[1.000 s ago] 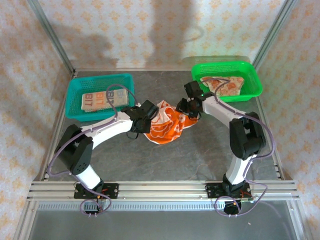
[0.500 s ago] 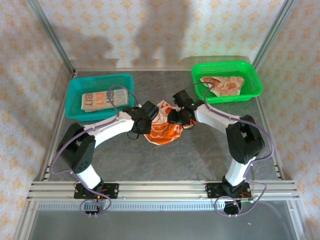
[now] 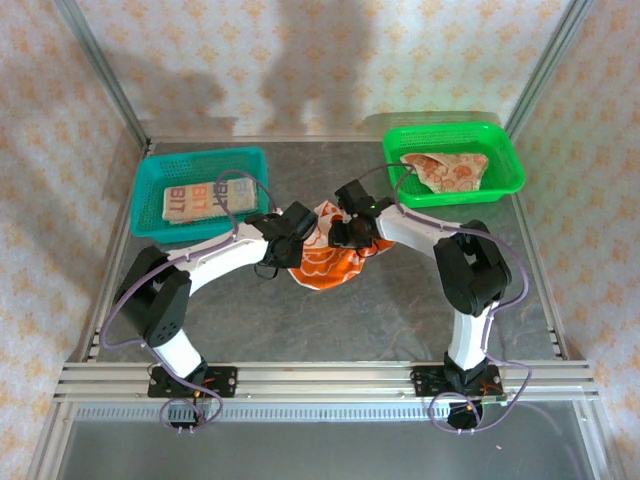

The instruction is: Fold and stack the towels

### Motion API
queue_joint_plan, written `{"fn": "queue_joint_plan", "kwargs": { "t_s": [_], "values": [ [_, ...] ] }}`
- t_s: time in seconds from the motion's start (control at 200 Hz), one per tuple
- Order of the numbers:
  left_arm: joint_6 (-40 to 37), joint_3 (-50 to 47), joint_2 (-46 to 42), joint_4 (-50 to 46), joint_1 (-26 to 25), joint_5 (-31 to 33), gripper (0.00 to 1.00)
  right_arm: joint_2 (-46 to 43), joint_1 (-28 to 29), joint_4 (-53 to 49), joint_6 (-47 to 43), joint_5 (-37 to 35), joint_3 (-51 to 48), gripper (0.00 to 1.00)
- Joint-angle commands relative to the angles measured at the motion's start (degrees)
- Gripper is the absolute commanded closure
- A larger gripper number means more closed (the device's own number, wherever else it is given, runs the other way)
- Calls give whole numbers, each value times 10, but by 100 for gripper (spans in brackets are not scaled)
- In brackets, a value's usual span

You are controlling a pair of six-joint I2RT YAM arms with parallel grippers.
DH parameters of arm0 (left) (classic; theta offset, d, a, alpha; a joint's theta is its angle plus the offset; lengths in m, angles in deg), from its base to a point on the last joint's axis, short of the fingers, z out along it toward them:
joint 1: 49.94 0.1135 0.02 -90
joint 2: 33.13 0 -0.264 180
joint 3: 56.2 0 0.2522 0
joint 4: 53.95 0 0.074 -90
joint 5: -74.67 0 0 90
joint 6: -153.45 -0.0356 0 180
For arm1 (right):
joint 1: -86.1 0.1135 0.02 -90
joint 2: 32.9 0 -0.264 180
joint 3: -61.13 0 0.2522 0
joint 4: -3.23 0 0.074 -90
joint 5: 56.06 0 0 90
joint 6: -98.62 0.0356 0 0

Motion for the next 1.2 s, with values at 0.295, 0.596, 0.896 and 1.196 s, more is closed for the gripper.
{"fn": "queue_joint_plan", "kwargs": {
  "t_s": [0.295, 0.596, 0.896, 1.196],
  "values": [
    [2, 28, -2, -20, -3, 7, 100, -4, 2, 12, -18, -37, 10, 100],
    [-31, 120, -63, -112, -3, 72, 100, -167, 2, -35, 1, -62, -18, 100],
    [-121, 323, -80, -189, -3, 175, 100, -295, -13, -79, 15, -110, 63, 100],
    [-241, 575, -1, -173, -3, 251, 100, -252, -65, -68, 13, -130, 240, 100]
  ]
}}
